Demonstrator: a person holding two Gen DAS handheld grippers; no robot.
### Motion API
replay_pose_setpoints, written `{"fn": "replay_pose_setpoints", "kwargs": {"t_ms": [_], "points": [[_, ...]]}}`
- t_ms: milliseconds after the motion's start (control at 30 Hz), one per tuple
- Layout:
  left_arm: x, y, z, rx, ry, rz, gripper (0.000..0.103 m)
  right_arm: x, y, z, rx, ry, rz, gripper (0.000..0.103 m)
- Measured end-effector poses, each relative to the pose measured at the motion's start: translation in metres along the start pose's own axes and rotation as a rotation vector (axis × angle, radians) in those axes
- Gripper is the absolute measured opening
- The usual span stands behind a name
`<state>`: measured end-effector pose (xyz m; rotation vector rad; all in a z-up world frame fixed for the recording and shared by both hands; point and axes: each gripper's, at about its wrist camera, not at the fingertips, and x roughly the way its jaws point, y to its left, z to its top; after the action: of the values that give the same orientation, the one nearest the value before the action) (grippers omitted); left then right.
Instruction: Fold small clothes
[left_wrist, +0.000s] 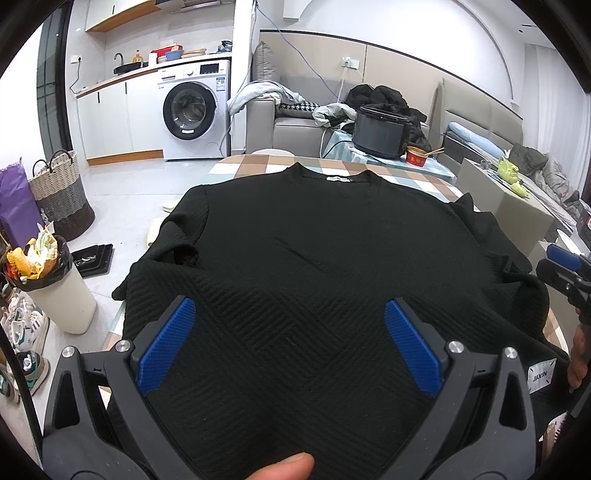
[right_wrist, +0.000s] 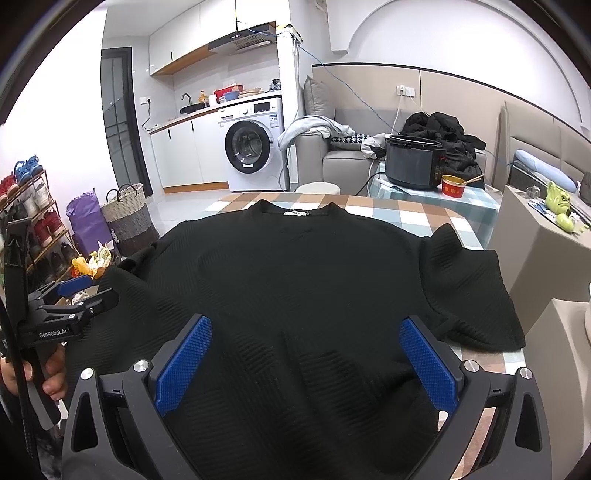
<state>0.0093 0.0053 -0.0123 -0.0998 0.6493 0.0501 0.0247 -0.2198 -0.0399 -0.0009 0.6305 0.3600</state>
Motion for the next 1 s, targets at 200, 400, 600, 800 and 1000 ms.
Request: {"fn": "replay_pose_setpoints", "kwargs": {"t_ms": [200,400,600,800,1000], "points": [[0.001,0.002,0.001,-0.002,0.001,0.001,0.102,0.0,-0.003,0.0,0.013,-0.002,0.003,0.103],[0.009,0.003,0.001,-0.004,0.021,-0.005,0.102,0.003,-0.012,-0.002,0.052,0.008,0.009,0.103],[0.014,0.009,0.004,-0.032,0.023,-0.036,0.102,0.012,-0.021,-0.006,0.106,0.018,0.03,0.103],[0.02,0.015,0.008,-0.049,0.011,-0.01,0.102,0.022,-0.015,-0.008,0.069,0.047,0.007,0.103],[0.031,0.025,0.016,-0.07,0.028,0.008,0.102,0.019,-0.023,-0.004,0.089,0.031,-0.028,0.103]]}}
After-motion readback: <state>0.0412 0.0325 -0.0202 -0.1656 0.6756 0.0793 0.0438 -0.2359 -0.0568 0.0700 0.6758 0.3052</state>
